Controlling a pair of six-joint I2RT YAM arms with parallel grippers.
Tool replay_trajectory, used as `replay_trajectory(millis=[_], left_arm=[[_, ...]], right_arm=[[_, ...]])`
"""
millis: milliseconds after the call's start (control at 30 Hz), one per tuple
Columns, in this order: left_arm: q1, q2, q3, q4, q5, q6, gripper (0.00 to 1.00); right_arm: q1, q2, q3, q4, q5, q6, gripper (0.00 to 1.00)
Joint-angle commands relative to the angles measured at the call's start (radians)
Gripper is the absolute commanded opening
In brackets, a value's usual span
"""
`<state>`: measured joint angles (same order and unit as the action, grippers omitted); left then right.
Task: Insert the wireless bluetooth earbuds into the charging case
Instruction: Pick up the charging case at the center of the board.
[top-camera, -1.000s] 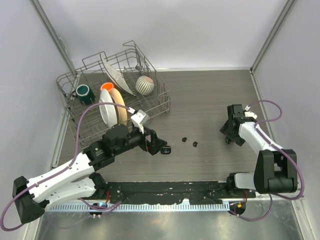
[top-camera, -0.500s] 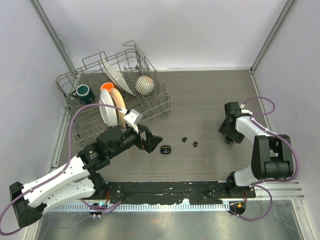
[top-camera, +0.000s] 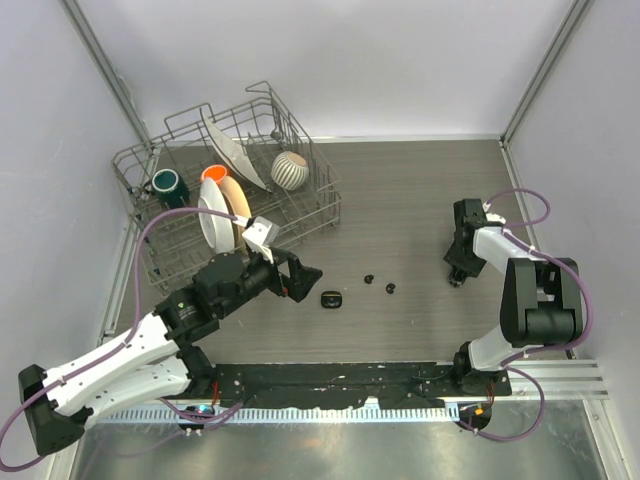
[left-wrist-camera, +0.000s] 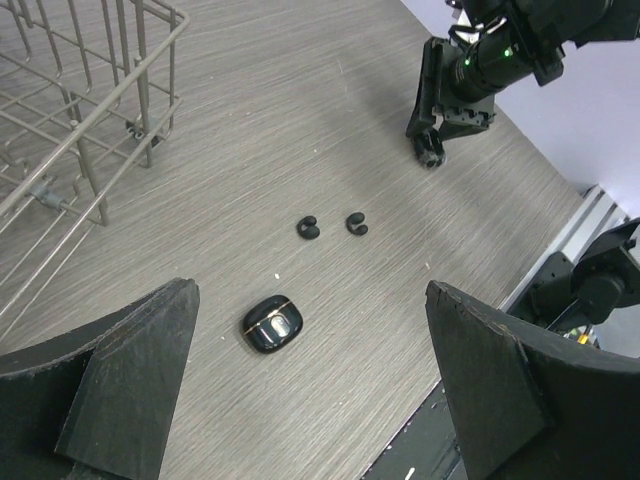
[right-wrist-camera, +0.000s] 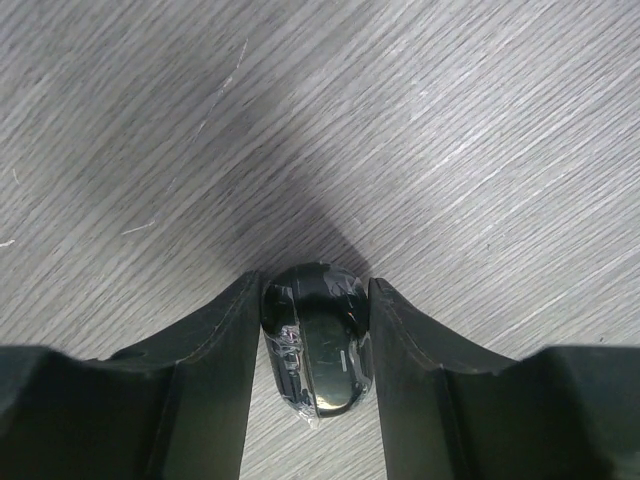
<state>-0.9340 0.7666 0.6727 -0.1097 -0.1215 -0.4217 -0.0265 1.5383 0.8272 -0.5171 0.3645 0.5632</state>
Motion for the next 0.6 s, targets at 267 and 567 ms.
replay_trajectory(millis=[267, 567], left_arm=[[0.0, -0.044, -0.012, 0.018, -0.038, -0.06, 1.0], [0.0, -0.046, -0.033, 0.044, -0.03, -0.066, 1.0]], right_arm=[[-0.003, -0.024, -0.071, 0.049, -0.095, 0.007, 0.4], [-0.003, -0.053, -0.085, 0.054, -0.11, -0.008, 0.62]])
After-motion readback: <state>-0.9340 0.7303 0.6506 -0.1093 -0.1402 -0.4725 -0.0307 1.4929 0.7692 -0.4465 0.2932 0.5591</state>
